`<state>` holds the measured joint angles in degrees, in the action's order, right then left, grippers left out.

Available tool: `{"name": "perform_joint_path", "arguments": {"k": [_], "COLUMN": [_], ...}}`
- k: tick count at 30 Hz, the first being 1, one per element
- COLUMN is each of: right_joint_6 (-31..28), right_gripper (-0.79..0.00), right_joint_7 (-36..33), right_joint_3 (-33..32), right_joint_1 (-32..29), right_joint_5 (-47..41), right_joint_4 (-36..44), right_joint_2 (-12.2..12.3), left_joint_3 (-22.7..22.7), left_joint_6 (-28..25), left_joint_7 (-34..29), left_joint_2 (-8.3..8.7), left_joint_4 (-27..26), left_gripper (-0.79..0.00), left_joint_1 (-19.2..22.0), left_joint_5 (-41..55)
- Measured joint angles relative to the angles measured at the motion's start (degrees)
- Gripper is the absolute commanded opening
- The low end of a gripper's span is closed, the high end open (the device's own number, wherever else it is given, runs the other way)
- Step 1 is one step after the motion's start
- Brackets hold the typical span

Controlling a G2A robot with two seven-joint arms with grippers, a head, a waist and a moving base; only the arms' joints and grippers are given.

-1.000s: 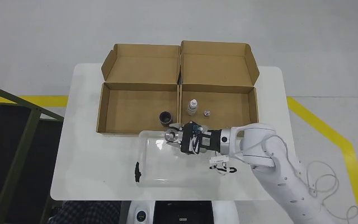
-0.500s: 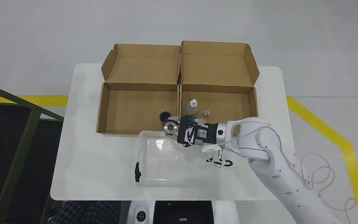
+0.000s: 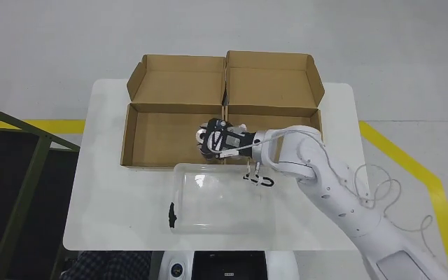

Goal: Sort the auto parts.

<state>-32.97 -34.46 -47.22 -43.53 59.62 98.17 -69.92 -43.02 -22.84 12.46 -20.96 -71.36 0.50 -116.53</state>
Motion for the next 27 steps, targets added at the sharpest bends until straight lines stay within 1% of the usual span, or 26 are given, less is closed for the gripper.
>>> {"name": "perform_joint_path", "arguments": {"k": [9, 15, 27], "right_joint_6": [4.53, 6.48, 9.37], "right_gripper": [-0.785, -0.785, -0.785], "right_joint_7": [-1.23, -1.92, -3.8], "right_joint_3": [4.92, 8.08, 12.7], "right_joint_1": [6.69, 10.46, 15.14], "right_joint_5": [-0.69, -1.19, -1.45], "right_joint_4": [-8.62, -14.79, -24.51], "right_joint_2": [-2.8, -4.85, -8.61], "left_joint_3": [0.0, 0.0, 0.0], "left_joint_6": [0.0, 0.0, 0.0], "left_joint_7": [0.0, 0.0, 0.0], "left_joint_2": [0.0, 0.0, 0.0], "left_joint_4": [0.0, 0.0, 0.0], "left_gripper": [0.0, 0.0, 0.0], "left_joint_1": [0.0, 0.0, 0.0], "left_joint_5": [0.0, 0.0, 0.0]}}
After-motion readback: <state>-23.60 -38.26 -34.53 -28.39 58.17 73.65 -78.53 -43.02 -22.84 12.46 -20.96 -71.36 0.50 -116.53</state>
